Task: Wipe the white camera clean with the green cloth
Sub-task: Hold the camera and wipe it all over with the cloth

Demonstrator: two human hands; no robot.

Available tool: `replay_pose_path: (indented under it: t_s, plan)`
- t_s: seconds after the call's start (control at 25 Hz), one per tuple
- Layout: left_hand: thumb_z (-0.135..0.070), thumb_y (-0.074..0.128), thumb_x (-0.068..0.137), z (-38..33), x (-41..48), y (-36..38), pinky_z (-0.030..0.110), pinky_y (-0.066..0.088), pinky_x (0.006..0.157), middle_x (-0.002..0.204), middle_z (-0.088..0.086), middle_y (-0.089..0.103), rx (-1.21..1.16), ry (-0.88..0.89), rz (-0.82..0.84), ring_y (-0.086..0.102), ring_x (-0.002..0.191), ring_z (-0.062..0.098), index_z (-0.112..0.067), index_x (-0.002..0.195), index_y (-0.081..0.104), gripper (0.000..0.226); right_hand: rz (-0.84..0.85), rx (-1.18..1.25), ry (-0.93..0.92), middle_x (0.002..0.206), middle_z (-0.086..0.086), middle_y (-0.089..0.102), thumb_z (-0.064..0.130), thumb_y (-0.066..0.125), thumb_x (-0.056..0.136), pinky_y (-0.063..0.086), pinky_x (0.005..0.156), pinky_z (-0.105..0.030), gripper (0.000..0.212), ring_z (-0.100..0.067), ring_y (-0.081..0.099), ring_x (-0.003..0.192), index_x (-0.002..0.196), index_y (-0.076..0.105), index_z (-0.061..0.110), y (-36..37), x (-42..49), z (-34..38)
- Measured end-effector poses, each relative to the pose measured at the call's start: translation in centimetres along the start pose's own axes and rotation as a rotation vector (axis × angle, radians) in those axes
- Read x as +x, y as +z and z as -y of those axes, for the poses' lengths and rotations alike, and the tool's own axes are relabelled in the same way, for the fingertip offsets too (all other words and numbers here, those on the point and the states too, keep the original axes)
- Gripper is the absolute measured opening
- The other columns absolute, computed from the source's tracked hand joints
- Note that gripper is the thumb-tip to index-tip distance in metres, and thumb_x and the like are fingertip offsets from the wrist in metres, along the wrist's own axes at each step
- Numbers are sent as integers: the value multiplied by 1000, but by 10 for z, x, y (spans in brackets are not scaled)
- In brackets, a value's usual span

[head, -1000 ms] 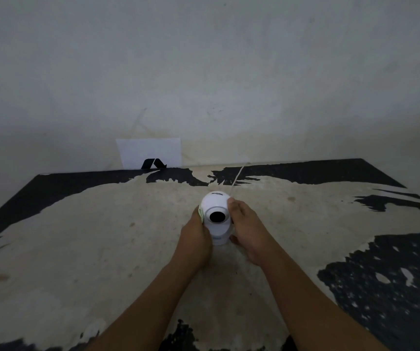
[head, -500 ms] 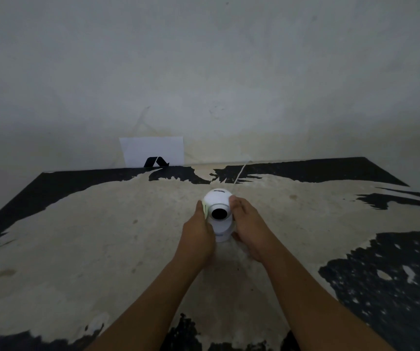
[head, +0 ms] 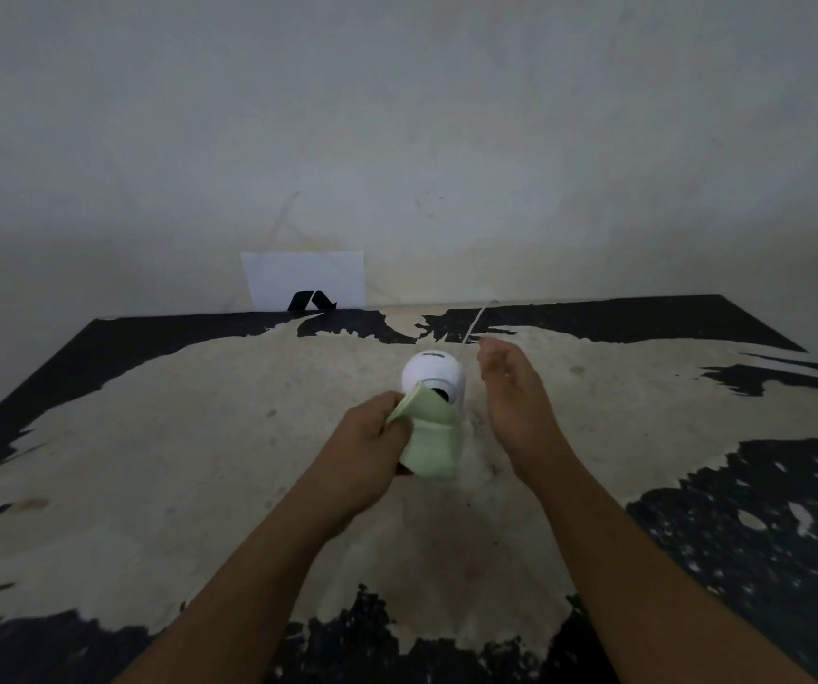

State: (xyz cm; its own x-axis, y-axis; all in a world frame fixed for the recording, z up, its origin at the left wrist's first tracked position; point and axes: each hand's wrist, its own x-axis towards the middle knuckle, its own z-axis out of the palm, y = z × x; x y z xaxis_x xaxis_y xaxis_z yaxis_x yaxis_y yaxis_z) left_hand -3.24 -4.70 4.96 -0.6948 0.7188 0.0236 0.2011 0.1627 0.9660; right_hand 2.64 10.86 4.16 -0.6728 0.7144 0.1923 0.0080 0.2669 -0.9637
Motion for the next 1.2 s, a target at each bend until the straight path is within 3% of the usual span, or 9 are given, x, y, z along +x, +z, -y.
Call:
replay_pose_path:
  t_s: [0.12, 0.24, 0.32, 0.4, 0.56, 0.72, 0.92, 1.08, 1.2]
  plan:
    - [-14, 50, 91, -22, 11, -5, 36, 54, 69, 86, 9, 69, 56, 122, -110, 64, 76, 20, -17, 87, 65, 16, 319, 114, -14, 113, 2, 66, 34, 52, 92, 49, 78, -10, 32, -10, 63, 101, 120, 59, 19, -15, -4, 13]
    - [-13, 58, 87, -35, 27, -8, 29, 52, 66, 83, 4, 68, 112, 220, -131, 60, 71, 11, -17, 87, 65, 9, 481, 24, 9, 104, -7, 74, 21, 66, 84, 57, 86, -30, 24, -19, 70, 96, 107, 68, 14, -23, -3, 22]
    - [-15, 57, 88, -34, 35, -9, 22, 51, 63, 85, 2, 67, 66, 229, -136, 59, 72, 9, -17, 94, 63, 9, 460, -55, -14, 100, -3, 76, 20, 67, 84, 58, 84, -34, 18, -17, 72, 91, 102, 70, 17, -27, 3, 27]
    - [-23, 56, 89, -19, 41, -11, 19, 49, 63, 90, 1, 64, 25, 179, -201, 60, 78, 11, -20, 106, 59, 17, 304, -81, -46, 93, 3, 74, 19, 66, 85, 57, 82, -39, 10, -17, 71, 86, 94, 68, 25, -33, 14, 30]
    - [-36, 75, 72, 28, 48, -8, 32, 46, 86, 115, -2, 53, 207, 24, -157, 52, 104, 18, -28, 131, 37, 70, -60, -367, -126, 94, -8, 64, 17, 53, 89, 45, 69, -36, 18, -25, 59, 83, 104, 59, 10, -32, 41, 28]
    - [-45, 84, 54, 54, 66, 10, 47, 39, 104, 139, 2, 47, 364, -43, -80, 44, 127, 26, -31, 138, 23, 105, 135, -620, -186, 107, -15, 59, 12, 40, 93, 37, 71, -28, 29, -20, 51, 84, 118, 54, 8, -6, 44, 17]
    - [-56, 75, 60, 67, 80, 23, 48, 32, 107, 140, 5, 47, 590, -142, -74, 41, 129, 31, -32, 138, 20, 99, 269, -703, -348, 153, -5, 29, 16, 41, 93, 22, 104, -18, 45, -17, 33, 135, 138, 43, 9, 15, 31, 5]
    - [-55, 63, 76, 62, 81, 24, 47, 22, 111, 147, 6, 39, 704, -137, -60, 29, 136, 32, -27, 140, 26, 79, 369, -831, -494, 151, 0, 38, 39, 48, 90, 24, 114, -34, 51, -18, 31, 138, 139, 42, 25, 30, 25, -1]
    - [-62, 61, 72, 66, 82, 23, 47, 25, 109, 146, 7, 39, 796, -133, -56, 30, 135, 32, -29, 141, 22, 86, 382, -875, -379, 137, -1, 53, 59, 44, 86, 35, 105, -38, 54, -20, 45, 126, 127, 55, 26, 37, 37, 3]
